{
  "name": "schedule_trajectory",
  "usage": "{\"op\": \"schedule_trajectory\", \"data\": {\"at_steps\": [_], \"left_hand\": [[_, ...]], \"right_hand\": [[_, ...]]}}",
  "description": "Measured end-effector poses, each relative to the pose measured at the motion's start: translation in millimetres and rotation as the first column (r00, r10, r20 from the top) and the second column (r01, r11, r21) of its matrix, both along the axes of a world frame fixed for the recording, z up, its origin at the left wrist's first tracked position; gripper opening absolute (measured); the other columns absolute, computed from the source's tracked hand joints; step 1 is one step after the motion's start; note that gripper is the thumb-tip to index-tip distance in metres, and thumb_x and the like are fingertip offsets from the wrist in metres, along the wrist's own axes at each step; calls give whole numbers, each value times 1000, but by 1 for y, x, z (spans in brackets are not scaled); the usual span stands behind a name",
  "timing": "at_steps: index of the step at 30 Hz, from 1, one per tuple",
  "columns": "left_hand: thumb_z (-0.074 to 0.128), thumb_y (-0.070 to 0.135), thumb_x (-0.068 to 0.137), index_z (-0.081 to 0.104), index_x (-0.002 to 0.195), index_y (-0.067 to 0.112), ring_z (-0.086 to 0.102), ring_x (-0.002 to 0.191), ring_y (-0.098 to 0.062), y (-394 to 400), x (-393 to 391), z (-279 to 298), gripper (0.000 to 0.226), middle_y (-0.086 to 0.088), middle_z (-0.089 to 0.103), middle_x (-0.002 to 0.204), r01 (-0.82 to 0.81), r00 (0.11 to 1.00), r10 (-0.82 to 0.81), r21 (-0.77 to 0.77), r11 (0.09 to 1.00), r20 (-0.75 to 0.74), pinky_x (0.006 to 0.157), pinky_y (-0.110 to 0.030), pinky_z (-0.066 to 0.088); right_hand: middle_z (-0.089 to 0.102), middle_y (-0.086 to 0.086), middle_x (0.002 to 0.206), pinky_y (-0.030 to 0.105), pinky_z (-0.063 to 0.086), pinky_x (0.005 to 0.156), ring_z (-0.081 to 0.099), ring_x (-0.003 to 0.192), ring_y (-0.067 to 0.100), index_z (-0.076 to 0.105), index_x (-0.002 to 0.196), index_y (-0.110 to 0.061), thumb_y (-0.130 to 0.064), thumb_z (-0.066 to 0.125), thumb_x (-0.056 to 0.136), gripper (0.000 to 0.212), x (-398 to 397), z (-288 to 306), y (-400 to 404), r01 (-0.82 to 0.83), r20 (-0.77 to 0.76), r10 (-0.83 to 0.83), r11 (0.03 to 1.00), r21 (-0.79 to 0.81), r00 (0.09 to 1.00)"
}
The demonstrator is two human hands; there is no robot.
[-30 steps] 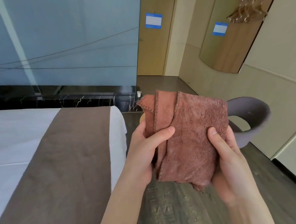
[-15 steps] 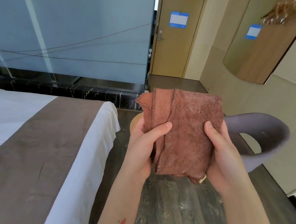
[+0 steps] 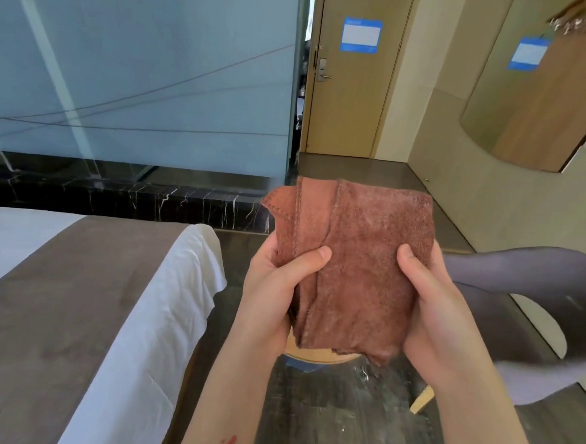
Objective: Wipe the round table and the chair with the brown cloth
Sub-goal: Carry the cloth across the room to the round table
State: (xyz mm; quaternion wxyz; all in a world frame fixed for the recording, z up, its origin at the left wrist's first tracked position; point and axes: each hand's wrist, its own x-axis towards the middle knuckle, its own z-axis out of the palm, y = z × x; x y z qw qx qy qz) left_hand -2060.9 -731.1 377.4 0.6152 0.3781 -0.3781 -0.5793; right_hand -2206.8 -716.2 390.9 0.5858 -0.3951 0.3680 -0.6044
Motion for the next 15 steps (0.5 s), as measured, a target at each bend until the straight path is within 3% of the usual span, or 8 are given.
{"op": "schedule_trajectory", "data": {"at_steps": [4, 7, 12, 15], "left_hand": [[75, 10, 56, 65, 103, 23, 71, 87, -13, -94, 11, 15, 50, 4, 75, 92, 43, 999, -44, -37, 998, -10, 68, -26, 56], [68, 8, 61, 65, 98, 22, 72, 78, -10, -152, 18, 25, 40, 7, 76, 83, 66, 998, -67, -60, 996, -6, 61, -21, 56], [68, 11, 56, 66, 95, 22, 72, 78, -11, -222, 17, 29, 40, 6, 76, 82, 98, 995, -98, -42, 994, 7, 62, -23, 56], [67, 5, 64, 66, 94, 23, 72, 76, -9, -252, 19, 30, 34, 7, 76, 80, 86, 996, -86, -36, 996, 17, 60, -21, 56]], "right_hand": [[72, -11, 106, 34, 53, 82, 67, 100, 9, 59, 106, -40, -30, 57, 74, 34, 10, 8, -93, 25, 11, -25, 1000, -3, 1000], [72, -12, 104, 33, 53, 81, 67, 98, 7, 58, 107, -39, -31, 57, 74, 35, 18, 14, -147, 27, 30, -27, 1000, 6, 999], [74, -14, 97, 27, 57, 73, 68, 94, 5, 59, 104, -39, -30, 55, 75, 31, 16, 20, -214, 42, 41, -43, 999, 21, 998], [74, -13, 98, 26, 59, 73, 68, 94, 5, 59, 104, -39, -30, 56, 74, 31, 18, 18, -248, 10, 63, -13, 999, 41, 998]]}}
